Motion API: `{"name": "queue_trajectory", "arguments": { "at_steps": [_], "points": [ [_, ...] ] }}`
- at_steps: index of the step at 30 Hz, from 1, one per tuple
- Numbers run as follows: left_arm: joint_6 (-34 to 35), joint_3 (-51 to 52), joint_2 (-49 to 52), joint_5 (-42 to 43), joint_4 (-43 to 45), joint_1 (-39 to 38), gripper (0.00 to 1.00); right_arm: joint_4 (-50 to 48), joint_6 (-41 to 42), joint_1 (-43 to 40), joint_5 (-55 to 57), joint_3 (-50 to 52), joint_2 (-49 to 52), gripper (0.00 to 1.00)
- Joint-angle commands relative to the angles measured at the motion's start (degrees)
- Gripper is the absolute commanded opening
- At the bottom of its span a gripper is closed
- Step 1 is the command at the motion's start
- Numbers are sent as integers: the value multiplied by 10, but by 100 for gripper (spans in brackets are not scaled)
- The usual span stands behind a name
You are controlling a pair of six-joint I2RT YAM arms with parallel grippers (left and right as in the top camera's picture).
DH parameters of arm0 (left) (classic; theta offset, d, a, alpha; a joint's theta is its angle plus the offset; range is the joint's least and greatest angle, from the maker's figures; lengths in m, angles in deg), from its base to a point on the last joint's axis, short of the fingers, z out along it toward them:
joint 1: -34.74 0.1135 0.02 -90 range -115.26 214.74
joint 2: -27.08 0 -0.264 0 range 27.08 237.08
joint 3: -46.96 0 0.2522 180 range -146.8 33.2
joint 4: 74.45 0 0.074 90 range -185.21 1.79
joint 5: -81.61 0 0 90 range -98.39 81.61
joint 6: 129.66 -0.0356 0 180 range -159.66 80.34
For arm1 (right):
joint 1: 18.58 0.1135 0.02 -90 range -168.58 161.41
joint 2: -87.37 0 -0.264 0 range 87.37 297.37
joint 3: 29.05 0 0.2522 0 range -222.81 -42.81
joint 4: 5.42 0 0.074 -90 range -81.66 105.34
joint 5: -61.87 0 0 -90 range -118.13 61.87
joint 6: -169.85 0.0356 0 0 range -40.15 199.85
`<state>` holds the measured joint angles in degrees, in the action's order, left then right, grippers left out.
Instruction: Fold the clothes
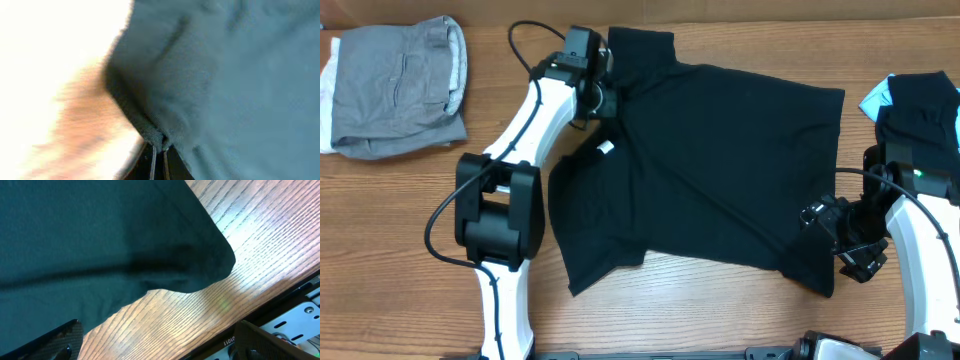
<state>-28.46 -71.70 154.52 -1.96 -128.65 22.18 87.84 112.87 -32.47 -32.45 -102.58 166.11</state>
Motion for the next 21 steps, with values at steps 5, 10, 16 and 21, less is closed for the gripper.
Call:
{"name": "queue_trajectory", "arguments": {
  "at_steps": [5,10,16,21],
  "points": [
    [-79,-47,7,-108,65,65,4,-7,-1,-3,-3,-3,-5,100],
    [-114,-47,7,-164,118,85,7,-14,-1,-3,-7,-3,-5,100],
    [-141,-57,7,-215,139,87,100,-27,-1,-2,-24,-3,-5,100],
    [-121,-116,5,-219,1,82,100,-76,-13,0,-60,-3,-5,100]
  ]
}}
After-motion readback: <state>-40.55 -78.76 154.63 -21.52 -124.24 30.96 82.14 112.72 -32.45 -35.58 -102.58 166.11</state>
